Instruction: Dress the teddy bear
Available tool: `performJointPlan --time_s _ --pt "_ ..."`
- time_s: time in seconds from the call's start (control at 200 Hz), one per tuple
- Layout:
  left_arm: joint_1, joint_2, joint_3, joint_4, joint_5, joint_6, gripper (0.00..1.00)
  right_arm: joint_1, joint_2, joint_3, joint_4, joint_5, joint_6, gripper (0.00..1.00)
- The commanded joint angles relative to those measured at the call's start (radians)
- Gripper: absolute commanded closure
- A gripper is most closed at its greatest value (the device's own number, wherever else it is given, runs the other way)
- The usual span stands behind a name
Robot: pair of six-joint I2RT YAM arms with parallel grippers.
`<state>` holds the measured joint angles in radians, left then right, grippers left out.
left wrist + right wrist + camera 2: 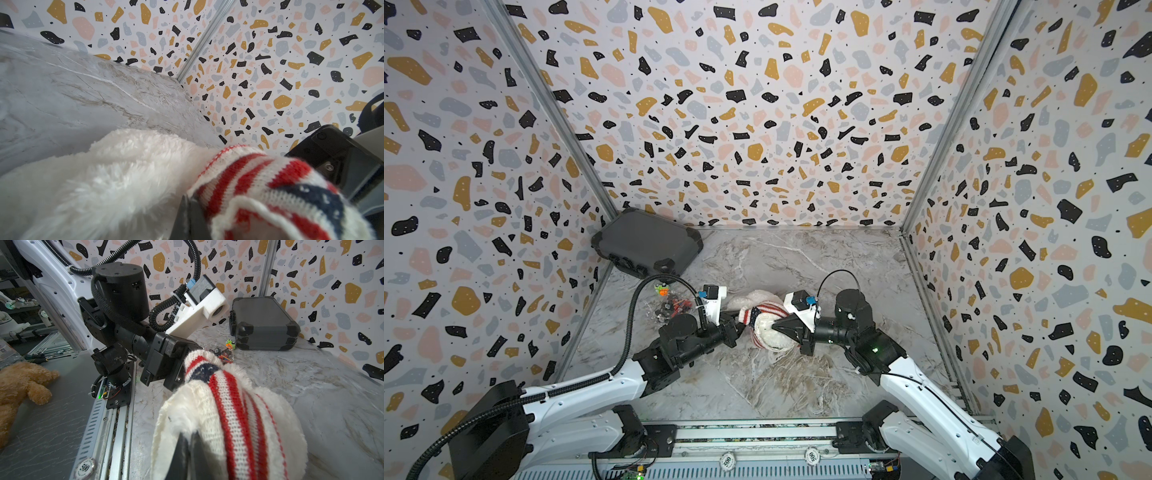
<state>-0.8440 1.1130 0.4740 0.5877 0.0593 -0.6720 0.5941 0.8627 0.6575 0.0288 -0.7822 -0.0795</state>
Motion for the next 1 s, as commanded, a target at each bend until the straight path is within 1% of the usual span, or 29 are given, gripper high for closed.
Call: performJointPlan --time_s 0.0,0.15,0.31,0.425,0.576,0.676,0.781,0.991 --pt "0.013 -0.046 0.018 -0.01 -0.04 0.027 1.0 0.006 -0.04 0.051 -0.002 -0.026 -0.023 1.0" --pt "0.036 -0.101 0.013 -0.092 -0.07 0.043 1.0 0.005 -0.067 0.051 -0.002 -0.036 -0.038 1.0" --pt "0.085 -0.15 -0.021 -0.121 -0.077 0.026 1.0 0.007 -0.081 0.054 -0.003 -0.061 -0.053 1.0" --pt "0.106 -0.167 -0.025 -0.164 -0.108 0.024 1.0 0.015 -0.078 0.061 -0.017 -0.088 -0.075 1.0" --pt "0.117 -0.165 -0.017 -0.251 -0.186 0.034 1.0 0.073 -0.092 0.081 -0.06 -0.086 -0.145 1.0" --pt "0.118 -0.152 -0.021 -0.293 -0.228 0.039 1.0 0.111 -0.126 0.082 -0.064 -0.074 -0.18 1.0" --pt "0.118 -0.148 -0.04 -0.313 -0.261 0.037 1.0 0.116 -0.163 0.072 -0.031 -0.066 -0.164 1.0" --pt "0.118 -0.154 -0.048 -0.33 -0.283 0.046 1.0 0.115 -0.214 0.032 0.069 -0.044 -0.103 1.0"
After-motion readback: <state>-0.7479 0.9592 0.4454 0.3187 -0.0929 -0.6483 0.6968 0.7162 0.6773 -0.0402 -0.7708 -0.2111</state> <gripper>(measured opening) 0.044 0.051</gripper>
